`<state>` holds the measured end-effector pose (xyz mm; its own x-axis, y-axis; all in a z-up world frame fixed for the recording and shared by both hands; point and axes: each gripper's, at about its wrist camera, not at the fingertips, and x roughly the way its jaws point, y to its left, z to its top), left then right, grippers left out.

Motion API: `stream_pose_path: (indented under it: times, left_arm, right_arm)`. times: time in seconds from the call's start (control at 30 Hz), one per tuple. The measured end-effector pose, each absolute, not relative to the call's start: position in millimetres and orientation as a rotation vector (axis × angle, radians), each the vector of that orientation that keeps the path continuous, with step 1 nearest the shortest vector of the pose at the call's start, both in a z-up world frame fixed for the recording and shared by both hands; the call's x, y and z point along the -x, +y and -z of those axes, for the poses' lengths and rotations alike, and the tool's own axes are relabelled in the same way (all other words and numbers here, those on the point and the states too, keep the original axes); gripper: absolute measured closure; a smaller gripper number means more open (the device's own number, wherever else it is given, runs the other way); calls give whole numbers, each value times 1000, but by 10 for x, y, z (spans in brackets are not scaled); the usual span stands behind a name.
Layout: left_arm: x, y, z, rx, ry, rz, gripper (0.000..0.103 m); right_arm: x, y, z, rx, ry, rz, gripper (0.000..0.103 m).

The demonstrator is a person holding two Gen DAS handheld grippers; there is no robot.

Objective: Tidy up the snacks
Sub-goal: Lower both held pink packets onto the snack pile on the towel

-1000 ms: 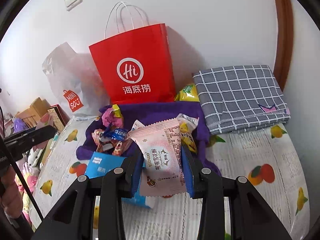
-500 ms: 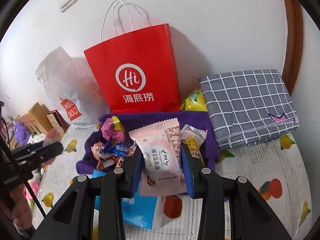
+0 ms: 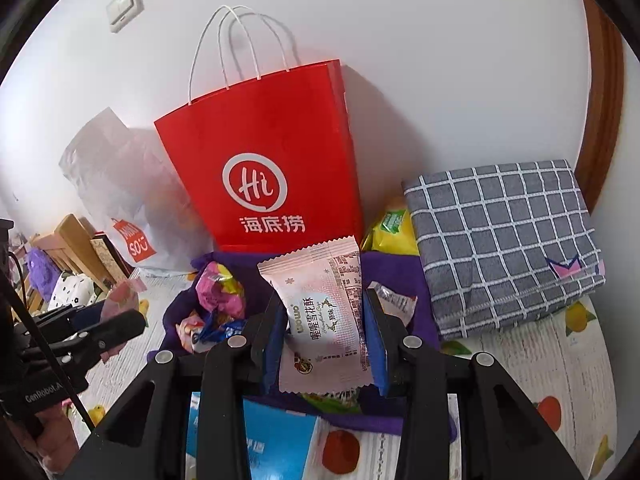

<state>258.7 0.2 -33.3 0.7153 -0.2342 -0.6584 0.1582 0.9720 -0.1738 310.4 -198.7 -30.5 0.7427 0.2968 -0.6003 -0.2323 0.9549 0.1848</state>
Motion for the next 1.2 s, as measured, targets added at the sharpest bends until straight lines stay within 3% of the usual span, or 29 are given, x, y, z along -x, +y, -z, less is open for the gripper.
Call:
stream_pose_path:
  times: [1.2]
  left_arm:
    - [-3436, -163, 924, 74, 872, 230, 65]
  right_arm:
    - [-3800, -2120, 1084, -79, 842, -296, 66]
